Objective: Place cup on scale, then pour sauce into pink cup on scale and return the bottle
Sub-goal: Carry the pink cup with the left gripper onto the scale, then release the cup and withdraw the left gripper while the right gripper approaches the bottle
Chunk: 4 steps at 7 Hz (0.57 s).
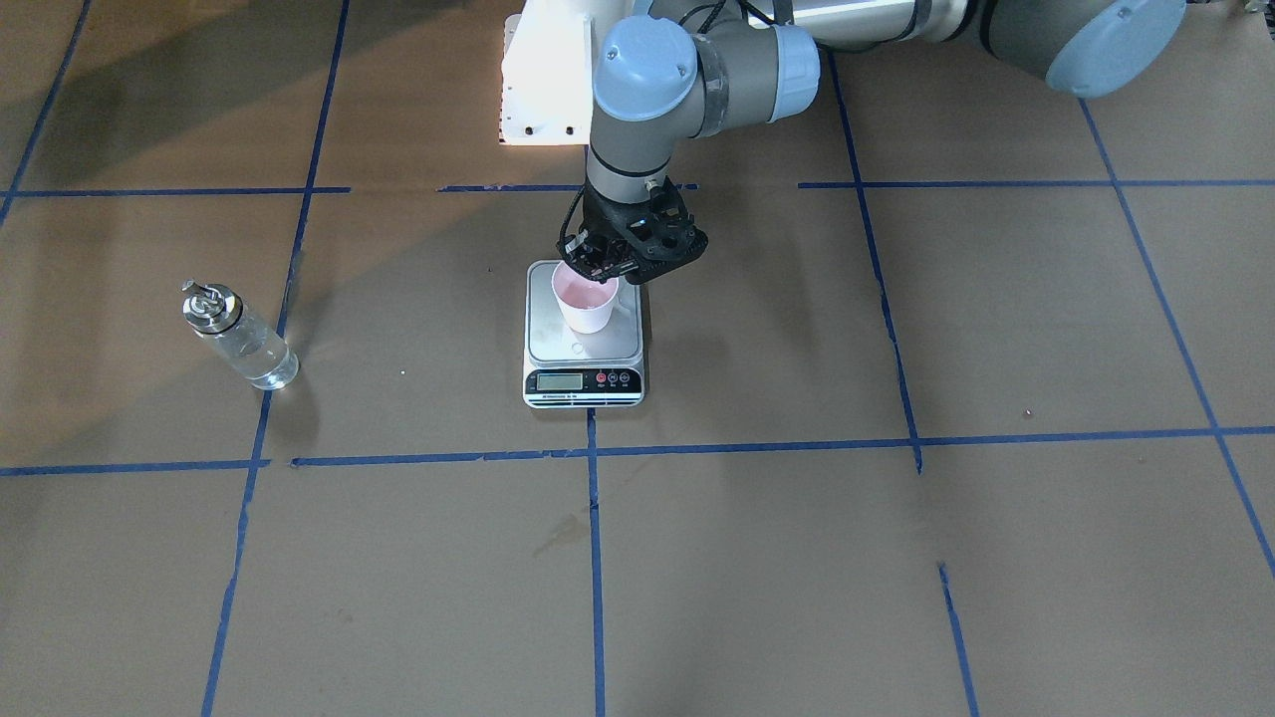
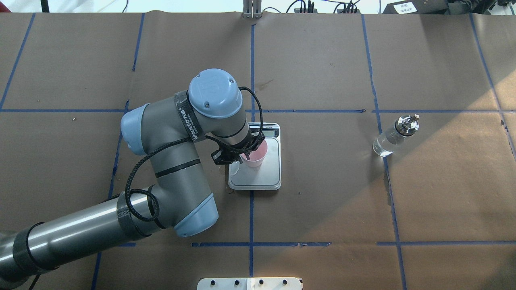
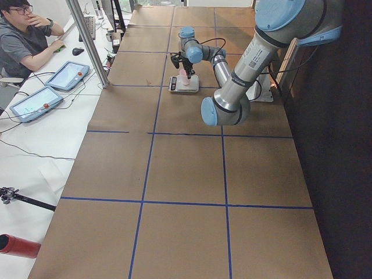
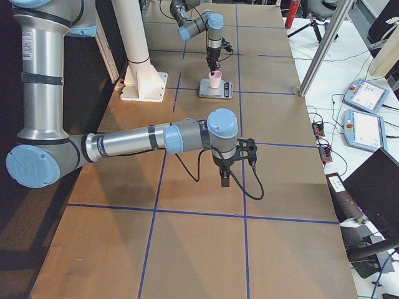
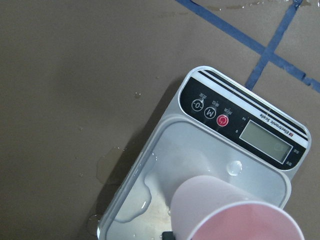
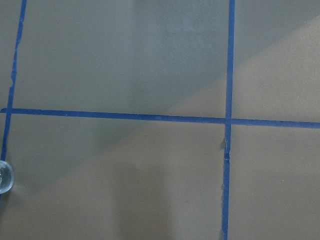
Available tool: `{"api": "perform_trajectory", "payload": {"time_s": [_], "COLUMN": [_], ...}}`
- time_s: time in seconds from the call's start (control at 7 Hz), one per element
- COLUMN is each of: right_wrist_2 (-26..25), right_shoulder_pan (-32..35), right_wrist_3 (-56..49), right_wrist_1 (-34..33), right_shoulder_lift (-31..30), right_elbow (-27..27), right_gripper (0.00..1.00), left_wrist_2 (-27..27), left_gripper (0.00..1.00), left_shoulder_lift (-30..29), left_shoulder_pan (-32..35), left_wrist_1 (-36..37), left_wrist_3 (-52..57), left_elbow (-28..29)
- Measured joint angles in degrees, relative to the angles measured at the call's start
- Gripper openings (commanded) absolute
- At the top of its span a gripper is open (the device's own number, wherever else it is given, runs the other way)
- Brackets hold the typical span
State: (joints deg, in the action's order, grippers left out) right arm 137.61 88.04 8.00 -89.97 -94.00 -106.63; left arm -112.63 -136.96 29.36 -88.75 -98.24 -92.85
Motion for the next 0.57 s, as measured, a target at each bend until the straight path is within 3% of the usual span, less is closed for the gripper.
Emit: {"api": "perform_trajectory", "payload": {"time_s": [0.29, 0.57], "right_wrist_2": [0.96, 2.22], "right_shoulder_pan": [-0.31, -5.51], "right_wrist_3": [2.33, 16.79], "right_wrist_1": [-0.36, -0.51], "right_shoulder_lift": [1.25, 1.03], "right_elbow": [-0.96, -9.76], "right_gripper": [1.00, 1.00], "left_wrist_2": [-0.09, -1.92], "left_gripper": [1.00, 1.00], "left_shoulder_lift": [2.24, 3.11], "left_shoulder_pan": [0.67, 6.00], "left_wrist_1": [2.04, 8.52], "left_wrist_3": [1.62, 7.26], "left_elbow": [-6.58, -14.34]}}
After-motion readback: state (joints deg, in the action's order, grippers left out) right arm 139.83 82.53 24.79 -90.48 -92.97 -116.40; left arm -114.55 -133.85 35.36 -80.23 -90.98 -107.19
